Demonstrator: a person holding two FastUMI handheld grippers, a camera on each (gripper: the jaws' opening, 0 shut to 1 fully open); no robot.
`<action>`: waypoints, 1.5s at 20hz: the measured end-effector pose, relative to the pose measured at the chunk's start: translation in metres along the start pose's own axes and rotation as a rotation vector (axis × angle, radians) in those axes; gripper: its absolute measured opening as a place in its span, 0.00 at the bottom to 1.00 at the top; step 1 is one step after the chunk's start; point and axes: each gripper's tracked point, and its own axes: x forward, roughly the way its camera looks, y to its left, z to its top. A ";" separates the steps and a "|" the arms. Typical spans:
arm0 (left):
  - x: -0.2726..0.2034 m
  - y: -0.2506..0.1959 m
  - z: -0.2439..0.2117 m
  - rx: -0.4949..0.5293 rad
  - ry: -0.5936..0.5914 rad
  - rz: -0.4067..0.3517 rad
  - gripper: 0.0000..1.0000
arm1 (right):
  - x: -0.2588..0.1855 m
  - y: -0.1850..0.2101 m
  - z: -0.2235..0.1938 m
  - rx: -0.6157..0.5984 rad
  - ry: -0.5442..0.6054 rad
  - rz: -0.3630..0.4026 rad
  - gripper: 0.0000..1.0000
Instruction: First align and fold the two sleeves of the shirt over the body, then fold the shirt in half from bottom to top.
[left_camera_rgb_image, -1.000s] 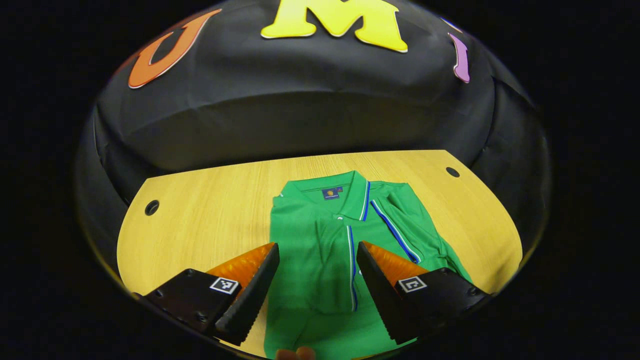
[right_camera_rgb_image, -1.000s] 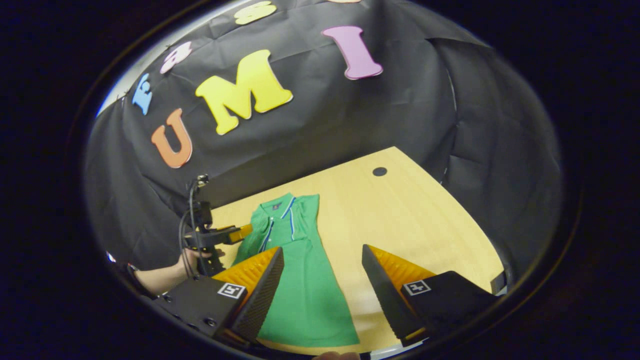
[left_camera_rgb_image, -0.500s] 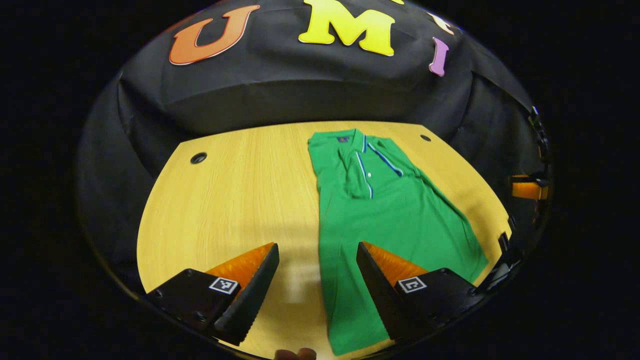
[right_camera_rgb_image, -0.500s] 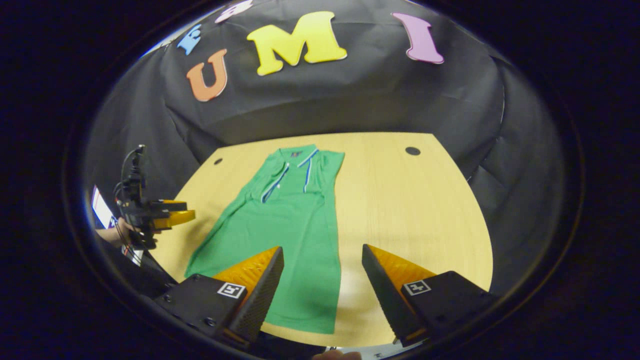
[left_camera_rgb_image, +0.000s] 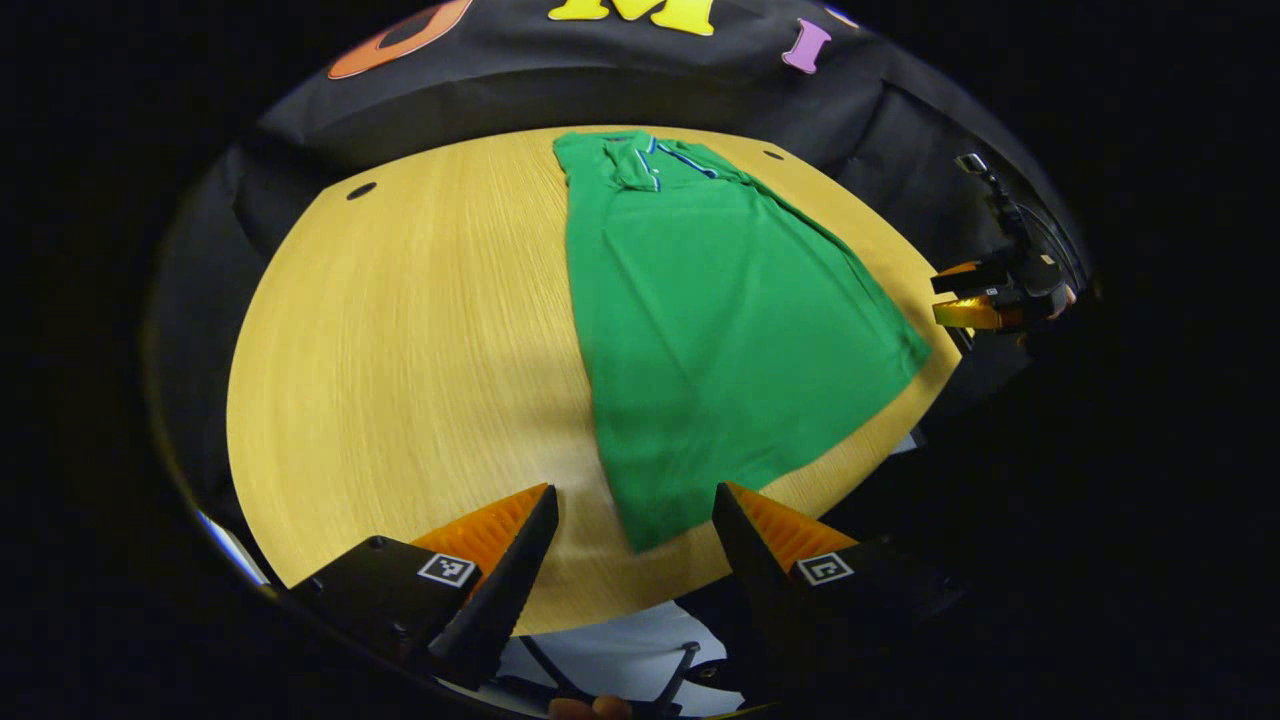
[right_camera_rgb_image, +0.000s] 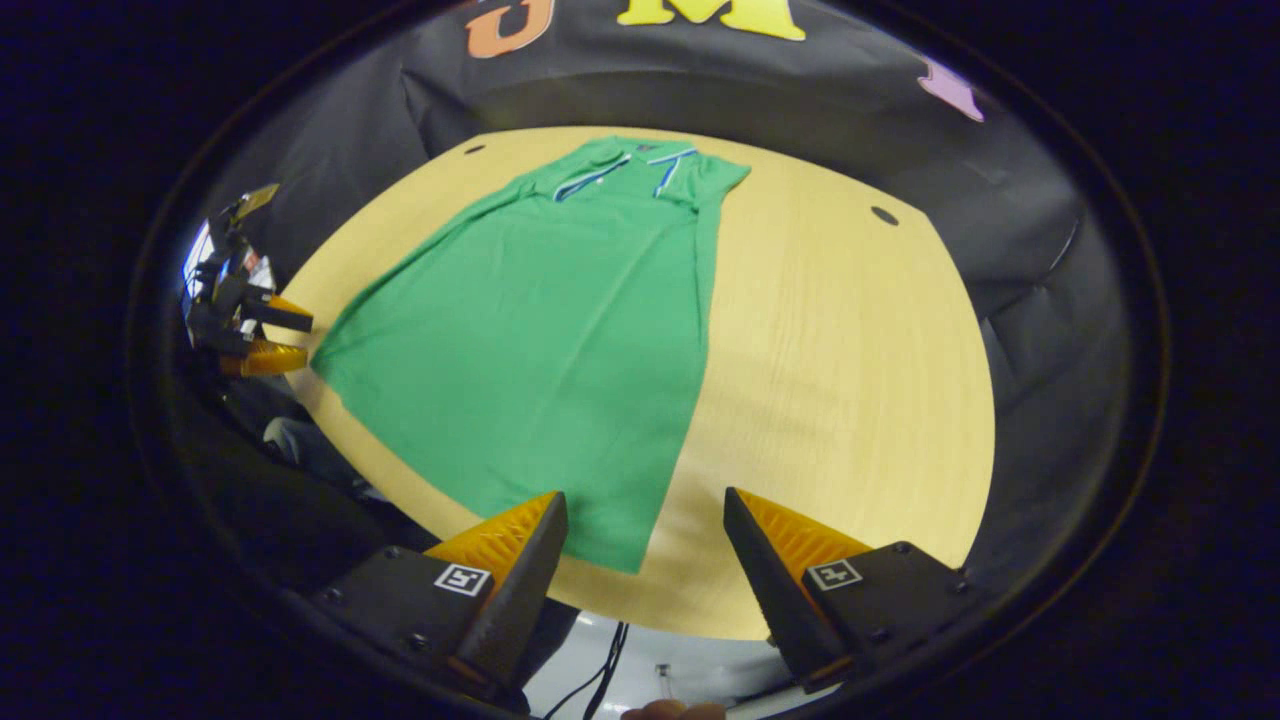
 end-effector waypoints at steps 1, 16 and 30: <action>0.002 -0.005 0.006 -0.004 -0.003 -0.002 1.00 | 0.002 0.005 -0.007 -0.015 0.016 0.004 0.99; 0.036 -0.045 0.031 0.155 0.003 0.062 0.66 | 0.044 0.035 -0.003 -0.073 0.044 0.047 0.66; 0.014 -0.047 0.086 -0.050 -0.100 -0.023 0.04 | 0.017 0.020 0.019 0.129 0.028 0.135 0.00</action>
